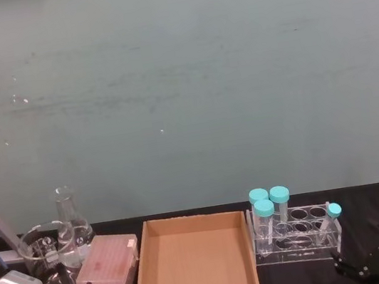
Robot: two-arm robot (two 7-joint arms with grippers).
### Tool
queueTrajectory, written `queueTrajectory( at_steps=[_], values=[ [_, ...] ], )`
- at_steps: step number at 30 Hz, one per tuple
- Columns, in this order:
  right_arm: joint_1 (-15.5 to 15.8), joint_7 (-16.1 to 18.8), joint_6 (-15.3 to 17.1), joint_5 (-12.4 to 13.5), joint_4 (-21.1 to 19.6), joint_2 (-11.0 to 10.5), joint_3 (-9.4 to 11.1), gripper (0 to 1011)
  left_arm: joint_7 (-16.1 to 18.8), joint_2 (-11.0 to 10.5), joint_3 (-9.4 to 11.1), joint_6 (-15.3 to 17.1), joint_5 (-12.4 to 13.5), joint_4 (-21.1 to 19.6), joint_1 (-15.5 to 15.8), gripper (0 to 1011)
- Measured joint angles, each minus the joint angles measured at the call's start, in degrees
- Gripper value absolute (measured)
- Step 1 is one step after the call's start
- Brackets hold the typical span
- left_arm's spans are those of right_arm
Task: Use the right hand to move the test tube from the test tube rack into the box.
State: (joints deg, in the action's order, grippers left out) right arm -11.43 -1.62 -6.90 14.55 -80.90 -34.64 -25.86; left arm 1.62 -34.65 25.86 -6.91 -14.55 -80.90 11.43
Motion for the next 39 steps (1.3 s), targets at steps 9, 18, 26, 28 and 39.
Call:
queueTrajectory(
  at_steps=[9, 18, 26, 28, 39],
  values=[
    [0.0, 0.0, 0.0, 0.0, 0.0, 0.0, 0.0, 1003, 0.0, 0.0, 0.0, 0.0, 0.0, 0.0, 0.0, 1000],
    [0.0, 0.0, 0.0, 0.0, 0.0, 0.0, 0.0, 1002, 0.0, 0.0, 0.0, 0.0, 0.0, 0.0, 0.0, 1000],
    [0.0, 0.0, 0.0, 0.0, 0.0, 0.0, 0.0, 1003, 0.0, 0.0, 0.0, 0.0, 0.0, 0.0, 0.0, 1000],
    [0.0, 0.0, 0.0, 0.0, 0.0, 0.0, 0.0, 1003, 0.0, 0.0, 0.0, 0.0, 0.0, 0.0, 0.0, 1000],
    [0.8, 1.8, -0.9, 2.2, 0.4, 1.5, 2.5, 1002, 0.0, 0.0, 0.0, 0.0, 0.0, 0.0, 0.0, 1000]
  ],
)
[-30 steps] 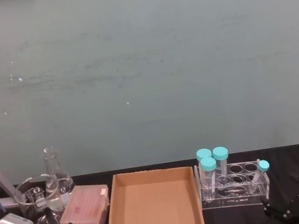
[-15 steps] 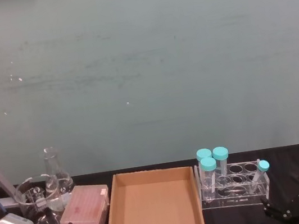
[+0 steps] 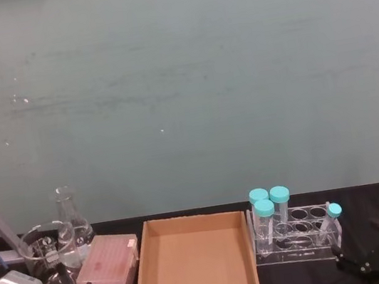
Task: Use the right hand to move the test tube from the test tube rack into the box.
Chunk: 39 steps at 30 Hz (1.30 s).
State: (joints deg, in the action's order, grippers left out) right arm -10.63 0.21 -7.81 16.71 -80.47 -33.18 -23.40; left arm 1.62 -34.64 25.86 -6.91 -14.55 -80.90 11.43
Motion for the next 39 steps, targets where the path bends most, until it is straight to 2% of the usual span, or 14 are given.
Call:
queueTrajectory(
  at_steps=[4, 7, 19, 24, 30, 39],
  values=[
    [-0.5, 2.1, 0.0, 2.2, 0.7, 1.3, 1.3, 1003, 0.0, 0.0, 0.0, 0.0, 0.0, 0.0, 0.0, 1000],
    [-1.4, 2.9, 0.1, 2.5, 1.7, 2.3, 1.6, 1002, 0.0, 0.0, 0.0, 0.0, 0.0, 0.0, 0.0, 1000],
    [-6.8, 3.2, 0.1, -0.1, 7.7, 6.3, 1.9, 1003, 0.0, 0.0, 0.0, 0.0, 0.0, 0.0, 0.0, 1000],
    [-8.2, 3.5, 1.2, -0.3, 9.7, 7.9, 2.1, 1003, 0.0, 0.0, 0.0, 0.0, 0.0, 0.0, 0.0, 1000],
    [-10.1, 4.4, 4.2, 0.2, 12.5, 10.2, 2.7, 1002, 0.0, 0.0, 0.0, 0.0, 0.0, 0.0, 0.0, 1000],
    [-11.7, 5.7, 4.4, -0.7, 14.8, 11.9, 2.9, 1003, 0.0, 0.0, 0.0, 0.0, 0.0, 0.0, 0.0, 1000]
  ],
)
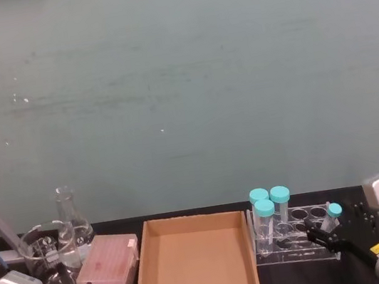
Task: Use the right hand to move the test tube from the test tube rack into the box.
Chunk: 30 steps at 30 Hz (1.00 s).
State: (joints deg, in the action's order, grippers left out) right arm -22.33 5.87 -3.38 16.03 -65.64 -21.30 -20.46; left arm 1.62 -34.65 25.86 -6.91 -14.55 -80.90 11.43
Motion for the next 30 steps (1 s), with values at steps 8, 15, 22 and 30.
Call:
queueTrajectory(
  at_steps=[8, 15, 22, 30],
  values=[
    [-1.0, 0.0, -0.9, -1.4, 1.6, 0.8, 0.2, 1003, 0.0, 0.0, 0.0, 0.0, 0.0, 0.0, 0.0, 1000],
    [-0.9, 0.0, -0.9, -1.3, 1.4, 0.7, 0.2, 1002, 0.0, 0.0, 0.0, 0.0, 0.0, 0.0, 0.0, 1000],
    [-0.8, 0.1, -0.9, -1.2, 1.3, 0.7, 0.2, 891, 0.0, 0.0, 0.0, 0.0, 0.0, 0.0, 0.0, 1000],
    [-0.8, 0.1, -0.8, -1.1, 1.2, 0.6, 0.2, 656, 0.0, 0.0, 0.0, 0.0, 0.0, 0.0, 0.0, 1000]
  ],
)
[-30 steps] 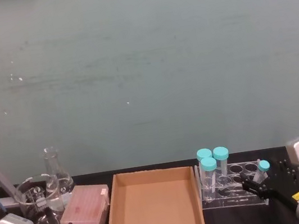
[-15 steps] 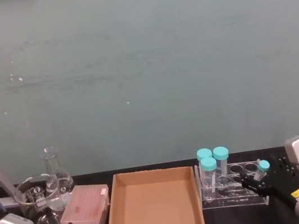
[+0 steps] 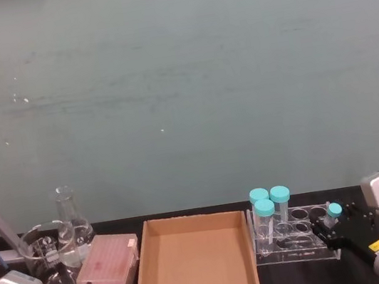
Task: Use the right hand to move the test tube from the test tube rack into the box.
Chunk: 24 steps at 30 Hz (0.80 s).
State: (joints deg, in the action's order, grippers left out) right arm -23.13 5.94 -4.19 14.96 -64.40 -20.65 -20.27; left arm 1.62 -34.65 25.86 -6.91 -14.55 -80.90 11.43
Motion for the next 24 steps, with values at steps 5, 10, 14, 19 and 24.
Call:
queueTrajectory(
  at_steps=[5, 10, 14, 19, 24],
  values=[
    [0.0, 0.0, 0.0, 0.0, 0.0, 0.0, 0.0, 494, 0.0, 0.0, 0.0, 0.0, 0.0, 0.0, 0.0, 1000],
    [0.0, 0.0, 0.0, 0.1, -0.1, 0.0, 0.0, 347, 0.0, 0.0, 0.0, 0.0, 0.0, 0.0, 0.0, 1000],
    [0.1, 0.0, 0.0, 0.1, -0.1, 0.0, 0.0, 225, 0.0, 0.0, 0.0, 0.0, 0.0, 0.0, 0.0, 1000],
    [0.1, 0.0, 0.0, 0.1, -0.1, 0.0, 0.0, 213, 0.0, 0.0, 0.0, 0.0, 0.0, 0.0, 0.0, 1000],
    [0.1, 0.1, -0.1, -0.2, -0.1, 0.1, 0.3, 213, 0.0, 0.0, 0.0, 0.0, 0.0, 0.0, 0.0, 1000]
  ],
)
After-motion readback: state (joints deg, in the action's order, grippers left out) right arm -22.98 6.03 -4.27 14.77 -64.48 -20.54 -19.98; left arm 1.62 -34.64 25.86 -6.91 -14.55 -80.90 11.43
